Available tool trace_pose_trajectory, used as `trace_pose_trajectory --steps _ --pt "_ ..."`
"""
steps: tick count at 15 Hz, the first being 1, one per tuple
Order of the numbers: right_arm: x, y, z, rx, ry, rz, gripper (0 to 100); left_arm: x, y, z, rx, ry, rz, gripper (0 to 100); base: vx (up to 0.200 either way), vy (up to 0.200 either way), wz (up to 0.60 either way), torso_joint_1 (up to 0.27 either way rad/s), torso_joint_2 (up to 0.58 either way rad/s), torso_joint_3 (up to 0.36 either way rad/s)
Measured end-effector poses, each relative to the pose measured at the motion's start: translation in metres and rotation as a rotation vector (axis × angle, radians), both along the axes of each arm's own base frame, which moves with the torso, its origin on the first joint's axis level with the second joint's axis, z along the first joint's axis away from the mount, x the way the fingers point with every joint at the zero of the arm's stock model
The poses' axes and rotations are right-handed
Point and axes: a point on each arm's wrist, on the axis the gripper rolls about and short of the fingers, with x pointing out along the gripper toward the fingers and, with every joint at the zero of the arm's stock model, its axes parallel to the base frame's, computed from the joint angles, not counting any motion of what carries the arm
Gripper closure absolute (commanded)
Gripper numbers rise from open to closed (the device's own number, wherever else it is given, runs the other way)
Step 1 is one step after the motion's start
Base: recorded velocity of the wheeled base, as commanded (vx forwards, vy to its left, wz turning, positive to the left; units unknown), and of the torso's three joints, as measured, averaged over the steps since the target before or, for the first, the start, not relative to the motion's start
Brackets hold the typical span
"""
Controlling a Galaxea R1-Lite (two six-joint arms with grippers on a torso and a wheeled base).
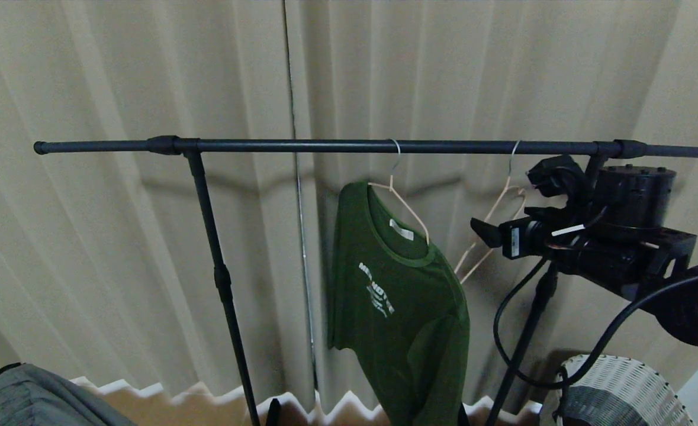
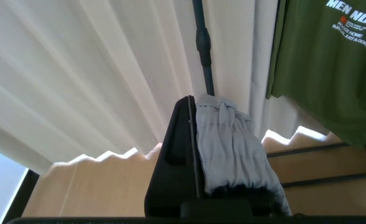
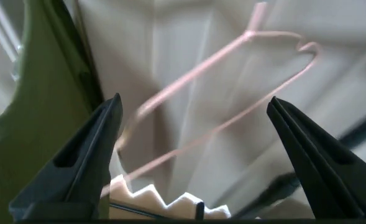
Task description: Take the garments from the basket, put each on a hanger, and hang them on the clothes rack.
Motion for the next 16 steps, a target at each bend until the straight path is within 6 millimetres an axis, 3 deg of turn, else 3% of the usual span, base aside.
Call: trace_pose_trajectory --steps 6,16 --pt "0.009 0.003 -0.013 -0.004 0.085 -0.037 0 0.000 0.000 -0.002 0.006 0.005 -0.003 100 0.000 0.000 0.00 0.000 0.00 0.000" --pt "-0.026 -0.022 -0.008 -0.029 0.149 -0.118 0 -0.001 0.000 -0.002 0.006 0.006 -0.002 100 0.000 0.000 0.00 0.000 0.00 0.000"
